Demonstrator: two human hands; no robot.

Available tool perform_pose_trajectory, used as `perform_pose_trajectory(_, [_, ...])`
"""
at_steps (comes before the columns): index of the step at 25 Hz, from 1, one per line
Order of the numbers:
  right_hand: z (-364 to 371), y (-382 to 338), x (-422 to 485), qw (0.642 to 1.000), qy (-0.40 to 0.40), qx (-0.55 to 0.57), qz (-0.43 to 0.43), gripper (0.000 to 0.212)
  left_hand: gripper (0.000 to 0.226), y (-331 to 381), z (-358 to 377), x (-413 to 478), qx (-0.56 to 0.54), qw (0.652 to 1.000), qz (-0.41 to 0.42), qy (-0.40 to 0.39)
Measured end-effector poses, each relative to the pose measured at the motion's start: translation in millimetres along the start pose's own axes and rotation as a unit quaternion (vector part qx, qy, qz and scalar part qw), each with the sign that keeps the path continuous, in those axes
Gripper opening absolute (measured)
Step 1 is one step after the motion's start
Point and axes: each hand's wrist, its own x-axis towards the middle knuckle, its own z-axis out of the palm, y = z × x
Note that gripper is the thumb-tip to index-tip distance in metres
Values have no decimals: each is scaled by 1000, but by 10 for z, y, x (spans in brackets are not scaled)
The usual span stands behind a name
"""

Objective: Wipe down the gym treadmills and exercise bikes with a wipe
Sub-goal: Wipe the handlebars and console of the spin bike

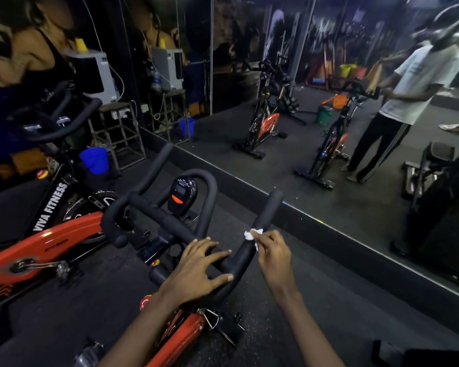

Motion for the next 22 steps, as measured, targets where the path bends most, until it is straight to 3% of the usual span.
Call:
perform_pose_trajectory(3, [-116,11,397,998,50,3,34,35,79,30,-15,105,7,1000,7,-29])
perform_pose_trajectory(5, [-116,-21,355,998,48,-5,48,36,79,28,12,124,7,1000,11,-26])
perform_pose_trajectory(9, [-111,-19,35,1000,4,-16,-2,35,78,27,45,96,17,1000,11,-20])
perform_pose_trajectory(15, [-54,18,356,995,70,-8,64,32,70,53,1,77,43,999,3,-24])
perform_pose_trajectory(19, [-96,64,331,998,54,-19,14,30,76,30,37,67,38,999,8,-4])
perform_pose_trajectory(22, [-157,98,576,995,80,-31,44,27,76,30,45,67,42,999,10,2])
